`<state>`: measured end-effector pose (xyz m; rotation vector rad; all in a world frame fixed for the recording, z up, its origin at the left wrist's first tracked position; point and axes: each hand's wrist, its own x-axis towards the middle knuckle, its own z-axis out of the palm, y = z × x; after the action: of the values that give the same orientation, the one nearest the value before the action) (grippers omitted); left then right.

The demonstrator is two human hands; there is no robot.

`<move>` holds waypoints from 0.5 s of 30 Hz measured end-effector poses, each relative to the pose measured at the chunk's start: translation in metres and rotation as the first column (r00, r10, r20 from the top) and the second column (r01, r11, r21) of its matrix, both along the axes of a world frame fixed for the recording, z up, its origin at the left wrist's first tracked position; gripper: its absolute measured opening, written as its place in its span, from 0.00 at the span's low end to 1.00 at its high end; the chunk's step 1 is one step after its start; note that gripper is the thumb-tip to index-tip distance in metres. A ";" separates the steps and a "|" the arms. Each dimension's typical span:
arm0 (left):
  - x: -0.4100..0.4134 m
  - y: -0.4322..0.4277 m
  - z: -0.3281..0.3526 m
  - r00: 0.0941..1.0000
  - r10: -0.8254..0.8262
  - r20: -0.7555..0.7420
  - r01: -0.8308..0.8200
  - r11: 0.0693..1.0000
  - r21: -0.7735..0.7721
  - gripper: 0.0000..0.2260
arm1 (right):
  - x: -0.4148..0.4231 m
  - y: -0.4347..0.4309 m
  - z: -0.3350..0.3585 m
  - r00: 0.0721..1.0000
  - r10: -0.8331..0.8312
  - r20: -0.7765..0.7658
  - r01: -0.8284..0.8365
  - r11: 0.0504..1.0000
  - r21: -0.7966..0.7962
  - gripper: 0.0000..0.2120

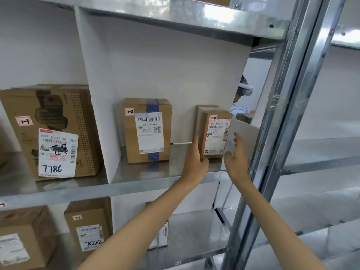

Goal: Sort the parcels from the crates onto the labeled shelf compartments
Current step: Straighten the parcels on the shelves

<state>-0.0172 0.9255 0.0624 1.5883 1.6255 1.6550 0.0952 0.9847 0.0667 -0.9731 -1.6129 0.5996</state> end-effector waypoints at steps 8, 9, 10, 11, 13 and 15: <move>-0.030 -0.088 -0.058 0.973 0.222 -0.056 -0.192 0.926 0.325 0.29 | -0.013 -0.088 -0.070 0.999 -0.005 -0.050 0.020 0.952 0.306 0.25; -0.034 -0.093 -0.068 0.960 0.255 -0.119 -0.200 0.916 0.348 0.29 | -0.021 -0.095 -0.083 0.999 0.007 -0.049 0.008 0.954 0.298 0.24; -0.037 -0.098 -0.078 0.943 0.279 -0.184 -0.199 0.911 0.360 0.29 | -0.028 -0.102 -0.096 0.999 0.026 -0.047 -0.011 0.955 0.295 0.23; -0.039 -0.103 -0.088 0.927 0.291 -0.236 -0.194 0.912 0.362 0.28 | -0.035 -0.108 -0.108 0.998 0.050 -0.039 -0.037 0.956 0.291 0.22; -0.042 -0.113 -0.110 0.920 0.276 -0.280 -0.182 0.930 0.320 0.25 | -0.044 -0.114 -0.135 0.995 0.100 0.003 -0.097 0.961 0.260 0.22; -0.048 -0.118 -0.139 0.918 0.318 -0.236 -0.267 0.937 0.224 0.23 | -0.052 -0.112 -0.163 0.986 0.158 0.059 -0.165 0.974 0.152 0.24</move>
<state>-0.0656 0.8078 -0.0761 1.7989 1.9807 1.8538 0.0429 0.8726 -0.0966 -0.7499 -1.7648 0.5538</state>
